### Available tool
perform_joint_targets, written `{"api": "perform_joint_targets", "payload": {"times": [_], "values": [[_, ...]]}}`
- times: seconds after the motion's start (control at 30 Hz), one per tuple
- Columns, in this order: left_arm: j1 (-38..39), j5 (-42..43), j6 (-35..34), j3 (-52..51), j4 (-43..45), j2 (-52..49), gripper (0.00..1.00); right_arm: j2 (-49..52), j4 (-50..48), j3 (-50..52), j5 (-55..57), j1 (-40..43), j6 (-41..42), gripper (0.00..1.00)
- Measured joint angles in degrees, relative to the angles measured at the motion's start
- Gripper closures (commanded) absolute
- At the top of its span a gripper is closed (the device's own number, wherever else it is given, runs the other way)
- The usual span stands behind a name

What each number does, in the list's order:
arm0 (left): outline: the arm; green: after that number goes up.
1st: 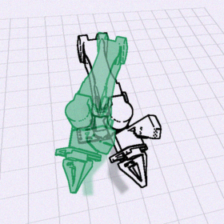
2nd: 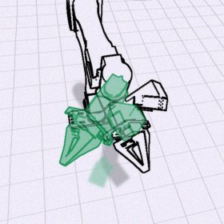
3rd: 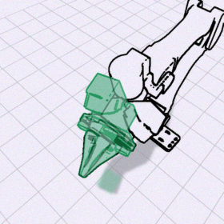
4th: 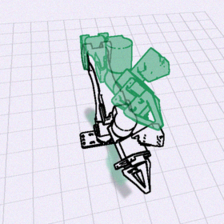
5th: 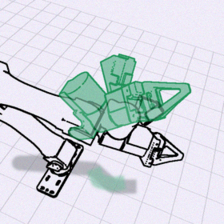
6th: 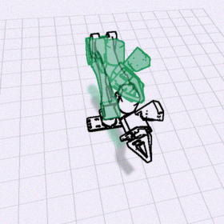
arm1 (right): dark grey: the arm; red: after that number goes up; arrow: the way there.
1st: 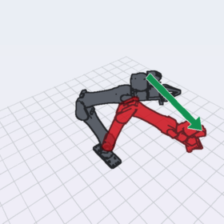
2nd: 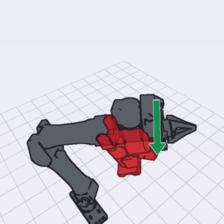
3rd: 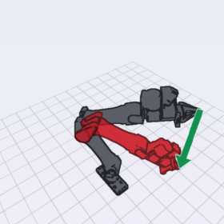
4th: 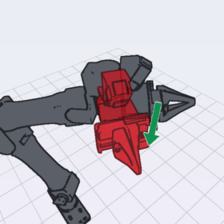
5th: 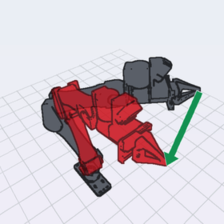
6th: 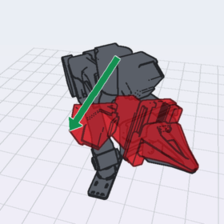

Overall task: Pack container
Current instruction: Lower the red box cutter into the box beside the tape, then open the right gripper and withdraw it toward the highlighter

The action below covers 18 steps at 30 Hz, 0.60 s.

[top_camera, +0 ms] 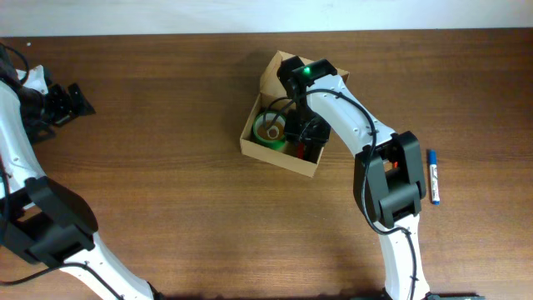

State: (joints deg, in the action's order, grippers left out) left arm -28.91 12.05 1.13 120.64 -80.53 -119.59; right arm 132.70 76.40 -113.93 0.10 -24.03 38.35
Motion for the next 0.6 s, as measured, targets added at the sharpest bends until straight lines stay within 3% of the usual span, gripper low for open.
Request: {"api": "perform_joint_targets", "payload": {"times": [0.27, 0.6], "values": [[0.0, -0.02, 0.0, 0.0, 0.0, 0.0, 0.0, 0.07, 1.6, -5.6, 0.11, 0.0, -3.72, 0.53], [0.0, 0.0, 0.0, 0.0, 0.02, 0.0, 0.0, 0.0, 18.97, -33.75, 7.32, 0.0, -12.74, 0.5]]}}
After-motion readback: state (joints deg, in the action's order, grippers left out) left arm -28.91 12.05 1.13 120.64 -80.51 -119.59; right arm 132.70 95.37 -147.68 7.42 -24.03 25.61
